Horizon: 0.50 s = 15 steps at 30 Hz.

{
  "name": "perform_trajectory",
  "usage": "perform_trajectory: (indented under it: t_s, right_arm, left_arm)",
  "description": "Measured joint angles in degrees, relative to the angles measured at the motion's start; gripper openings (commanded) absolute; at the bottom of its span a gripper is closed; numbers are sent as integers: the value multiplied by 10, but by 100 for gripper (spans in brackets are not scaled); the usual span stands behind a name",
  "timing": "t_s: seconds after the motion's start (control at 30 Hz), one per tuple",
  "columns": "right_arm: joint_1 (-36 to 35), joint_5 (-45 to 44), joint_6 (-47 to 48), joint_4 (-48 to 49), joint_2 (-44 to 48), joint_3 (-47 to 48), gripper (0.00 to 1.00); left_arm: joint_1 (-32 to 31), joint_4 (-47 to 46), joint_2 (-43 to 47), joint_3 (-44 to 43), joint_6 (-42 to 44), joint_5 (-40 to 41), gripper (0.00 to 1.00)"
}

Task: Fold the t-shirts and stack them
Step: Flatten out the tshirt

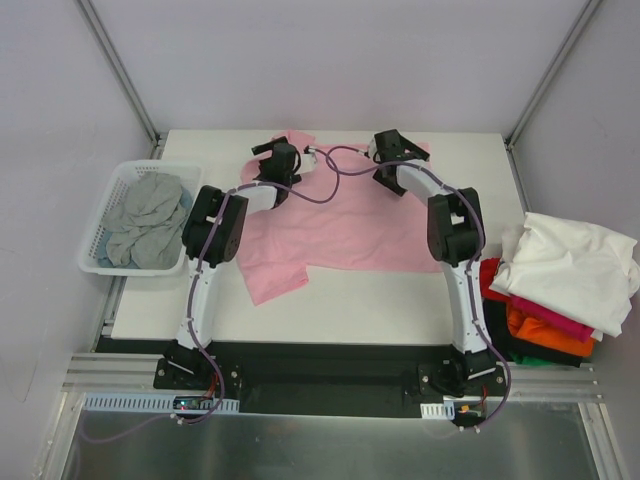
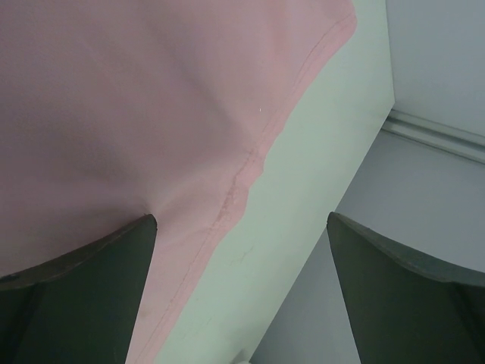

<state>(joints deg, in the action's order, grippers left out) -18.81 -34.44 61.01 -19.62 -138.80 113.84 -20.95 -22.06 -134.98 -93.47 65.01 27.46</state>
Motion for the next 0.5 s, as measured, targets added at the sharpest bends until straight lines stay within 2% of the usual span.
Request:
perform_trajectory:
  t_s: [0.23,0.37,0.5]
  right_arm:
    - [-22,4,-24,4,112,-120,100]
    - [-52,9,-51,-8,228,-204,100]
    - [-78,28,-77,-46,345,-274,89]
  left_arm:
    - [-23,8,117,83,-29,0,99]
    - [-67,66,249,150,-69,-4,99]
    - [-116,133,400,243,-123,-14,99]
